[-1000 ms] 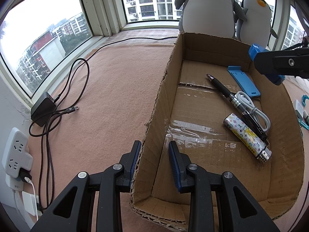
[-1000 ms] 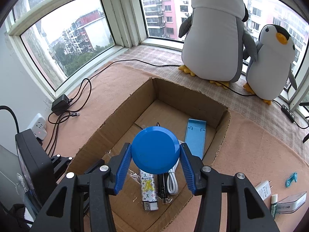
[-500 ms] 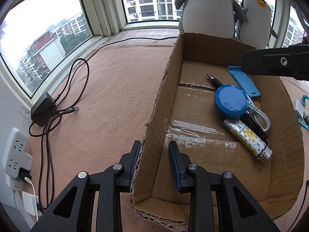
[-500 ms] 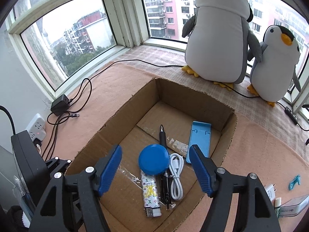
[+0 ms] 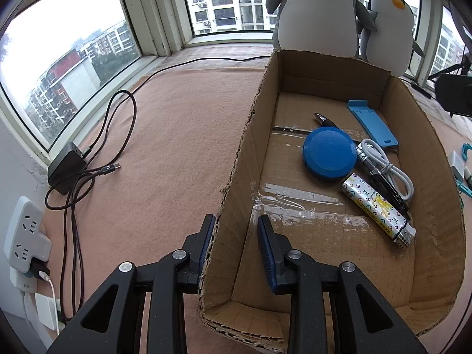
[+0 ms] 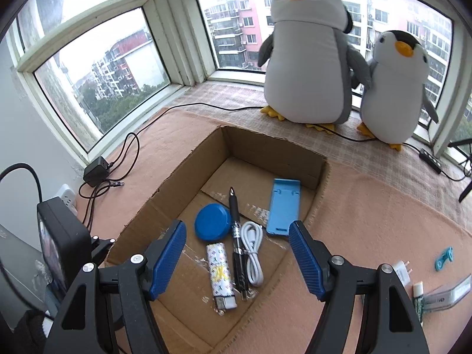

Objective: Organize rigid objects
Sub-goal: 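Move the right gripper to the teal plastic clip and grasp it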

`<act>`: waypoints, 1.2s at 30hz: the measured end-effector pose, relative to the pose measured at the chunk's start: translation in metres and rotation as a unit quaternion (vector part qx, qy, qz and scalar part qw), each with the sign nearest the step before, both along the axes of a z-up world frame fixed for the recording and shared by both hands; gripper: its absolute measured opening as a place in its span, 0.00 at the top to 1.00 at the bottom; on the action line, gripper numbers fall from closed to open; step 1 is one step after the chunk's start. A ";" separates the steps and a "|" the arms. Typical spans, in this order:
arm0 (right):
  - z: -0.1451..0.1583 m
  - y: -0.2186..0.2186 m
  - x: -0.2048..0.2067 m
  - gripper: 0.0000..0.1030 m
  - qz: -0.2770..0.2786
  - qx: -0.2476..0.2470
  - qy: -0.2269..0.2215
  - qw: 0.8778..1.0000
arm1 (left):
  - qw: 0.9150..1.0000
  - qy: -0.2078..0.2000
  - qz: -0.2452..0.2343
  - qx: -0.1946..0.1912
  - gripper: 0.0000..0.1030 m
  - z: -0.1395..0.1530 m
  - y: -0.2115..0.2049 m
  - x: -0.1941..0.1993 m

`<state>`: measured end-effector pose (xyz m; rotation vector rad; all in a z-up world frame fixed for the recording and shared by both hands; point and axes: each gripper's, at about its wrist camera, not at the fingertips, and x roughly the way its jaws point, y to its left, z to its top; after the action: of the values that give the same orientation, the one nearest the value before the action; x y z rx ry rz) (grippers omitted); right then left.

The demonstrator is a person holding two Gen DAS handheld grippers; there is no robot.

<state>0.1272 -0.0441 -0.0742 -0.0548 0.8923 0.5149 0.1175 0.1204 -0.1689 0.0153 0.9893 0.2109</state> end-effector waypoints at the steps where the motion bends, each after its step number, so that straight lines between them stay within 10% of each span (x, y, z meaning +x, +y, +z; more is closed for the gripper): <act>1: 0.001 -0.007 -0.003 0.34 -0.005 0.002 0.000 1.000 | 1.000 0.000 0.000 0.000 0.70 0.000 0.000 0.000; 19: -0.033 -0.140 -0.031 0.34 -0.107 -0.023 0.030 0.994 | 1.000 0.000 -0.001 0.003 0.70 0.000 0.001 0.001; 36: -0.083 -0.141 0.000 0.60 -0.097 -0.062 0.082 0.990 | 1.000 -0.001 0.001 0.002 0.70 0.001 0.000 -0.001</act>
<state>0.1267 -0.1846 -0.1570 -0.0374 1.0785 0.2845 0.1167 0.1200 -0.1681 0.0178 0.9868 0.2144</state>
